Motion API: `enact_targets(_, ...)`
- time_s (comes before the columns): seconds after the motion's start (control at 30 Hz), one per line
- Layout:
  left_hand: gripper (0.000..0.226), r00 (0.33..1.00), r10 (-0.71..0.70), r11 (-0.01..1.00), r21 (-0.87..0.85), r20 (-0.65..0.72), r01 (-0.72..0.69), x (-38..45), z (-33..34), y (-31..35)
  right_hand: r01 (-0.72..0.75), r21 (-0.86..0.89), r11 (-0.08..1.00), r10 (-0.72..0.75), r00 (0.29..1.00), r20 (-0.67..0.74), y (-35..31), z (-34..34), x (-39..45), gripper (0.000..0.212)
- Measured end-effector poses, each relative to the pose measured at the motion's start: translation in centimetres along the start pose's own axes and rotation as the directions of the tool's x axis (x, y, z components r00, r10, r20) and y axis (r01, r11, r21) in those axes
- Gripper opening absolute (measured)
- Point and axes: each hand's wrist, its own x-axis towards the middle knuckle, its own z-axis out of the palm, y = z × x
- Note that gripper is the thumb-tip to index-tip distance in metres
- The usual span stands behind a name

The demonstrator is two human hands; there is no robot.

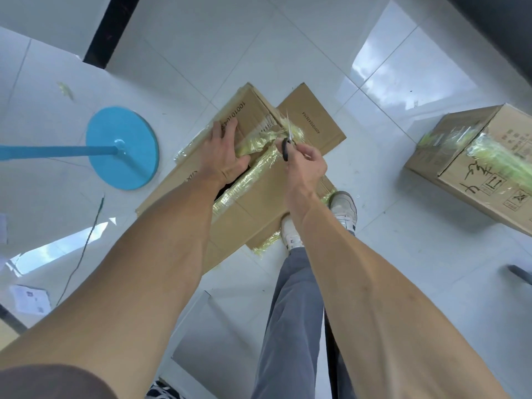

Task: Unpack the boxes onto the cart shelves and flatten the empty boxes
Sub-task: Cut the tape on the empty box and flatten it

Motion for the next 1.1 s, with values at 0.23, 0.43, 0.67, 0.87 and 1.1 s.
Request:
enact_targets(0.23, 0.093, 0.998, -0.047, 0.998, 0.046, 0.04, 0.046, -0.4, 0.6, -2.1, 0.097, 0.095, 0.991, -0.066, 0.954, -0.292, -3.4, -4.1, 1.9, 0.03)
enact_targets(0.43, 0.109, 0.975, -0.203, 0.978, -0.029, 0.088, 0.206, -1.2, 2.5, 0.5, 0.207, -0.39, 0.897, -0.244, 0.969, -0.048, -1.7, -2.1, 0.2, 0.042)
enact_targets(0.67, 0.097, 0.977, -0.207, 0.978, -0.015, 0.056, 0.208, -2.4, 3.5, 2.4, 0.274, -0.691, 0.669, -0.417, 0.908, -0.044, -0.2, -4.4, -0.7, 0.031)
enact_targets(0.87, 0.036, 0.968, 0.115, 0.993, -0.004, -0.223, -0.119, -3.5, 2.6, 8.6, 0.149, -0.68, 0.718, -0.384, 0.899, -0.209, 0.4, -10.4, 0.5, 0.019)
enact_targets(1.1, 0.018, 0.977, -0.052, 0.841, -0.518, 0.207, 0.155, -2.8, 4.1, 22.1, -0.056, -0.635, 0.77, -0.28, 0.865, -0.415, -2.0, -17.9, 3.3, 0.027)
